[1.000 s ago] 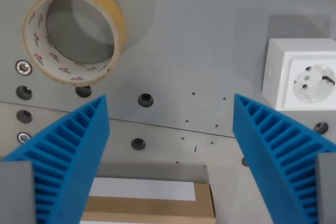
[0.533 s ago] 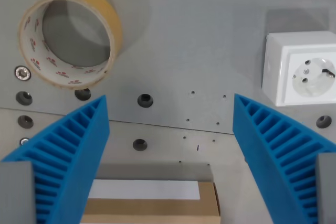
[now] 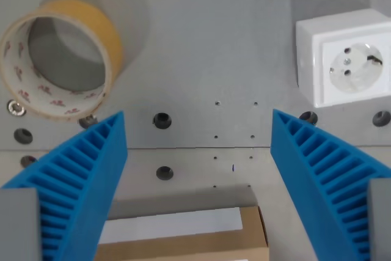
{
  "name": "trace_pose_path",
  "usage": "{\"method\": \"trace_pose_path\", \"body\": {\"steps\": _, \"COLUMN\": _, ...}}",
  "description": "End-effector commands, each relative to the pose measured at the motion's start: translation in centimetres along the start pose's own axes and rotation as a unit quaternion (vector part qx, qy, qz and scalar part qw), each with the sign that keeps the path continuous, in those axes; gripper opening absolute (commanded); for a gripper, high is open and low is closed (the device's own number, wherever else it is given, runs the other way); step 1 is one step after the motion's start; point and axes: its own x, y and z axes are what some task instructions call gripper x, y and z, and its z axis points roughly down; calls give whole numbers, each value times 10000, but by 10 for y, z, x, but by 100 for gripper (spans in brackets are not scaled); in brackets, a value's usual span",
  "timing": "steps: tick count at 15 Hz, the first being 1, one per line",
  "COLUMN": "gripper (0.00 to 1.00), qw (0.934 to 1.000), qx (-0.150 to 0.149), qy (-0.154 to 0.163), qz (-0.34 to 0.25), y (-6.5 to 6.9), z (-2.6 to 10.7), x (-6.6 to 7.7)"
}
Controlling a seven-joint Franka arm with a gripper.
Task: Move above the white socket
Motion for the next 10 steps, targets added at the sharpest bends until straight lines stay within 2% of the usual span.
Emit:
{"method": "trace_pose_path", "body": {"steps": 1, "gripper": 100, "qw": 9855, "qx": -78, "qy": 491, "qz": 1625, "y": 11, "z": 11, "x": -7}}
{"method": "trace_pose_path", "body": {"steps": 6, "gripper": 100, "qw": 9682, "qx": -40, "qy": 561, "qz": 2439, "y": 29, "z": 23, "x": -10}}
{"method": "trace_pose_path", "body": {"steps": 10, "gripper": 100, "qw": 9500, "qx": 0, "qy": 529, "qz": 3079, "y": 44, "z": 31, "x": -11}}
